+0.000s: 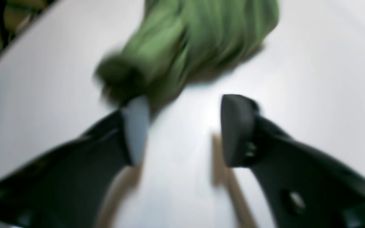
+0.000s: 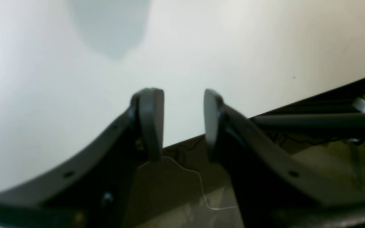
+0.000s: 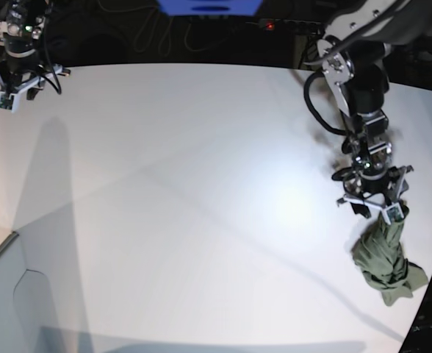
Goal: Layout the t-shirt on the table in an organized manner, then fold the t-shirt properly
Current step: 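Lift the t-shirt with the left gripper and drag it toward table center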
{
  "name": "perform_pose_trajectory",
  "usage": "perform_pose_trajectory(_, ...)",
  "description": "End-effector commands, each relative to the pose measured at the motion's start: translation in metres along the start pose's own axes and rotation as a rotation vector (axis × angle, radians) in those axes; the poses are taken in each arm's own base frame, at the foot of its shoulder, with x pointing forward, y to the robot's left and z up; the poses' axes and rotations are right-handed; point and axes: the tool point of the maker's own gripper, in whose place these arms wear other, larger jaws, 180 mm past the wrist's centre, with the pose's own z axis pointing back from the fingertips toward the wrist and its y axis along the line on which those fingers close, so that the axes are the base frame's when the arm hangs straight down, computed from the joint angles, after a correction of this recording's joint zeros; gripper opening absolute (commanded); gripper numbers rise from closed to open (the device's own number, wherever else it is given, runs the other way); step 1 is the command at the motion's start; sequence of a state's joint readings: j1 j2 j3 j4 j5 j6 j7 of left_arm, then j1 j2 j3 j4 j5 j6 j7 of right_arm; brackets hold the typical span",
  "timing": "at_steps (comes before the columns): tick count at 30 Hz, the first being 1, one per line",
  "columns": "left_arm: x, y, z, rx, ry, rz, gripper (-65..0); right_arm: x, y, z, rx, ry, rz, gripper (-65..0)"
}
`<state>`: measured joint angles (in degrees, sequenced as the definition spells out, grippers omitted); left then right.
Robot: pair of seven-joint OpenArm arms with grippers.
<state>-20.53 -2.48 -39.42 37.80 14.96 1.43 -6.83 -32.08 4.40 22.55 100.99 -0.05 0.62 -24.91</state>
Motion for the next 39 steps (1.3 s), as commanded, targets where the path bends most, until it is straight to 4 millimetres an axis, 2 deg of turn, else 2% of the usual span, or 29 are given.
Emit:
perform_pose_trajectory(1, 0.036, 0.009, -0.007, 0.031, -0.091, 0.014, -25.5, 0.011, -0.004, 0.002, -0.007, -0.040, 0.013, -43.2)
perform_pose_trajectory(7, 0.043, 0.018, -0.009, 0.049, -0.107, 0.024, -27.1, 0.013, -0.004, 0.001, -0.007, -0.043, 0.012, -43.2)
perform_pose_trajectory(12, 0.068, 0.009, -0.017, 0.041, -0.141, 0.050, -27.1, 0.013, -0.004, 0.001, -0.007, -0.043, 0.012, -43.2)
perform_pose_trajectory(14, 0.069, 0.003, -0.021, 0.030, -0.131, 0.058, -27.2, 0.013, -0.004, 0.001, -0.007, -0.043, 0.012, -43.2)
perform_pose_trajectory(21, 0.064, 0.003, -0.034, 0.021, -0.084, 0.064, -28.0, 0.012, -0.004, 0.001, -0.007, -0.042, 0.012, -43.2)
perform_pose_trajectory(22, 0.065, 0.003, -0.034, 0.021, -0.085, 0.064, -29.9, 0.012, -0.004, 0.001, -0.007, -0.042, 0.012, -43.2)
perform_pose_trajectory(24, 0.065, 0.004, -0.034, 0.022, -0.085, 0.065, -38.2, 0.012, -0.004, 0.001, -0.007, -0.042, 0.012, -43.2)
perform_pose_trajectory(28, 0.071, 0.001, -0.036, 0.019, -0.092, 0.075, -64.0, 0.013, -0.004, 0.001, -0.007, -0.043, 0.012, -43.2)
perform_pose_trajectory(31, 0.077, 0.008, -0.038, 0.029, -0.102, 0.072, -63.3, 0.013, -0.004, 0.001, -0.007, -0.044, 0.011, -43.2)
perform_pose_trajectory(34, 0.082, 0.006, -0.038, 0.028, -0.113, 0.076, -64.8, 0.013, -0.004, 0.001, -0.008, -0.045, 0.012, -43.2)
perform_pose_trajectory(37, 0.076, -0.015, -0.034, -0.001, -0.103, 0.096, -64.7, 0.015, -0.005, 0.000, -0.009, -0.050, 0.016, -43.2)
perform_pose_trajectory(39, 0.081, -0.041, -0.026, -0.034, -0.123, 0.116, -64.7, 0.021, -0.009, -0.001, -0.012, -0.062, 0.028, -43.2)
